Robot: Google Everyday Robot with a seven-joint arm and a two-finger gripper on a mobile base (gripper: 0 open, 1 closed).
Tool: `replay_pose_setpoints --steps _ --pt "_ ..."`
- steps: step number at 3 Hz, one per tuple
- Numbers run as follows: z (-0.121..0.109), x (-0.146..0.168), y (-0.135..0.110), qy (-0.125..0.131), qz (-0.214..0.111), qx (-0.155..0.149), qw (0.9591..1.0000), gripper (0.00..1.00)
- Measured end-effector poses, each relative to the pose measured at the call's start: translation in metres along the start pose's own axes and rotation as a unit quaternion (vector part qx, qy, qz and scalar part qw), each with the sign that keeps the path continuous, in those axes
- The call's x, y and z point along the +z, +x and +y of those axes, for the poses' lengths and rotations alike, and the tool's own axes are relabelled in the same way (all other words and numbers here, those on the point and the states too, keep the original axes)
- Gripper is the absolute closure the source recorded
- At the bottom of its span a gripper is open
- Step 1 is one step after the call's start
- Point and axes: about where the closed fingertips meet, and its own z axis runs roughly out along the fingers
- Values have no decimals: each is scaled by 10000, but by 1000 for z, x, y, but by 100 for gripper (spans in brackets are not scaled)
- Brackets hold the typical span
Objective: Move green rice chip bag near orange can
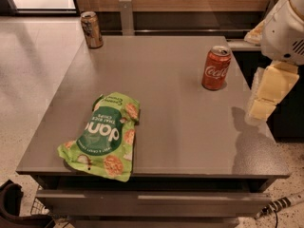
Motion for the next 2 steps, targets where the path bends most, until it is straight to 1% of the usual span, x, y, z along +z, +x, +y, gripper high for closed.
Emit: replay_pose_setpoints --steps 1,2 --pt "0 36 -30 -352 -61 -237 9991 0" --pt "16 77 -70 -748 -336 -756 9938 0"
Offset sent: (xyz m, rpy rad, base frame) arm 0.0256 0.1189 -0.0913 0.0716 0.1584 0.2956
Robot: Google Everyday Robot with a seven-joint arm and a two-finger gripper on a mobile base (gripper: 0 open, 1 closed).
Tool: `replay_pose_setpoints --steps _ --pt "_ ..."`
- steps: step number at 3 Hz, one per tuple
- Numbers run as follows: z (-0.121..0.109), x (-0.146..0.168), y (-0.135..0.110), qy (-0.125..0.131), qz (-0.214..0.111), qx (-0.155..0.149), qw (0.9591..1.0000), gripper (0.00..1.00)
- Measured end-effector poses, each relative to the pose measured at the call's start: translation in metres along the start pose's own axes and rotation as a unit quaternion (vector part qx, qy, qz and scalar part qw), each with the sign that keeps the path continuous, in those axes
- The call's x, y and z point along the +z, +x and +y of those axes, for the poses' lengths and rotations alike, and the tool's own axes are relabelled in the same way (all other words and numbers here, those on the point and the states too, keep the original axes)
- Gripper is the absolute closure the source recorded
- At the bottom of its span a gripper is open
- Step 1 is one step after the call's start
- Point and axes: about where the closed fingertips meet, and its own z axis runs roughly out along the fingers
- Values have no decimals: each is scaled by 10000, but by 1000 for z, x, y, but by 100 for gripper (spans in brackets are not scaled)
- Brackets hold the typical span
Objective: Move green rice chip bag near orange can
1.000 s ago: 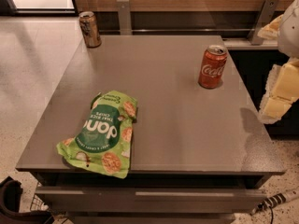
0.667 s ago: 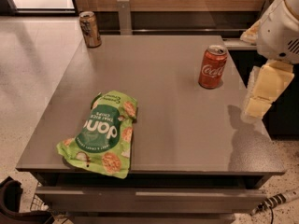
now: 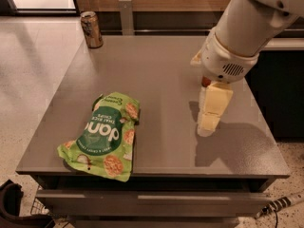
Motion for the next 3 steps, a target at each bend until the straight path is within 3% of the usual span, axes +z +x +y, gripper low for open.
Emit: replay_pose_setpoints --steps 1,2,3 --pt "8 27 -28 -192 -269 -474 9983 0" --pt "14 45 -68 -332 -556 -1239 9902 0" --pt "22 59 -112 -421 -798 -2204 9712 0"
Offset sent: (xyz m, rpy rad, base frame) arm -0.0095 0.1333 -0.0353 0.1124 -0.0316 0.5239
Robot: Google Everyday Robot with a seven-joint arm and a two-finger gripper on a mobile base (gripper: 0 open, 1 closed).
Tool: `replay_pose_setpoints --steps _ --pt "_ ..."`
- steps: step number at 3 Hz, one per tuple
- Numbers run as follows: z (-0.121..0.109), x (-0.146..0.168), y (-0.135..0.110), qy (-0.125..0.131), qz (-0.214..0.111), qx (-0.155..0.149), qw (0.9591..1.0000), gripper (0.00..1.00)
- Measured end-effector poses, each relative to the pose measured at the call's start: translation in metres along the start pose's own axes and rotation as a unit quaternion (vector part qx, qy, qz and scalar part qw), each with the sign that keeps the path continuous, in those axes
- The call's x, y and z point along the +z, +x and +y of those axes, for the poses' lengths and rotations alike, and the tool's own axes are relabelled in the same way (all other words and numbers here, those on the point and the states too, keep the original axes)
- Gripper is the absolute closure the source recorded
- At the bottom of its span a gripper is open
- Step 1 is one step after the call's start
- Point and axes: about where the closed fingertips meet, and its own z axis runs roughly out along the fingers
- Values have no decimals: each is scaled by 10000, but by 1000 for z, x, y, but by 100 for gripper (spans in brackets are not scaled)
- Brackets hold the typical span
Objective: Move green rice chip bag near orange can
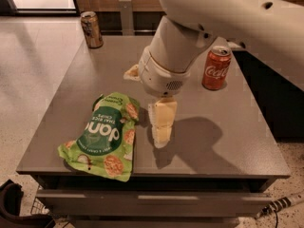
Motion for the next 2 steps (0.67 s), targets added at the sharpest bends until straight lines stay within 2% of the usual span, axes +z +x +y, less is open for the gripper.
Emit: replay_pose_setpoints --steps 2 --pt "-8 14 -1 -47 -35 -145 9999 0"
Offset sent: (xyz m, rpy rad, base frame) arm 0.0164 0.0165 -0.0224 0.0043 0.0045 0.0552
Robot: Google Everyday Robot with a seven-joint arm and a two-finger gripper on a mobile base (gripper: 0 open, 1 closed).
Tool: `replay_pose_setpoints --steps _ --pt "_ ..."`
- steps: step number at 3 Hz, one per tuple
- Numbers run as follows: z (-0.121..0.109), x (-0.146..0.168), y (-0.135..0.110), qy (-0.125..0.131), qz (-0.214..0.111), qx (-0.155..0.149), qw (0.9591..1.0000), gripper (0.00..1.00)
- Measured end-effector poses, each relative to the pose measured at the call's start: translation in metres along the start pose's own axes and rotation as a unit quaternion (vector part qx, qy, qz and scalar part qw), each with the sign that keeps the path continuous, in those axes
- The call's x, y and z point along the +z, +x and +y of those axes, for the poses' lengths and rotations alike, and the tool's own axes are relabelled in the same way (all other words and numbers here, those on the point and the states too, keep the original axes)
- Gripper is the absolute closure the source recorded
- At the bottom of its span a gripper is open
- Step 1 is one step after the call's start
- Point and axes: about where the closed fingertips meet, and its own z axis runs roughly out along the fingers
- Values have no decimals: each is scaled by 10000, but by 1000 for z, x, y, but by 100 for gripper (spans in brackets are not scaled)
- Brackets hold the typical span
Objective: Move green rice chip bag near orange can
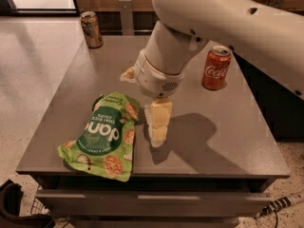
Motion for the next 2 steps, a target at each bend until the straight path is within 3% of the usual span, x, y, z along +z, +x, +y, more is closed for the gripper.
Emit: replay_pose_setpoints --steps 2 --pt "-28 39 -3 84 -445 -689 9966 0"
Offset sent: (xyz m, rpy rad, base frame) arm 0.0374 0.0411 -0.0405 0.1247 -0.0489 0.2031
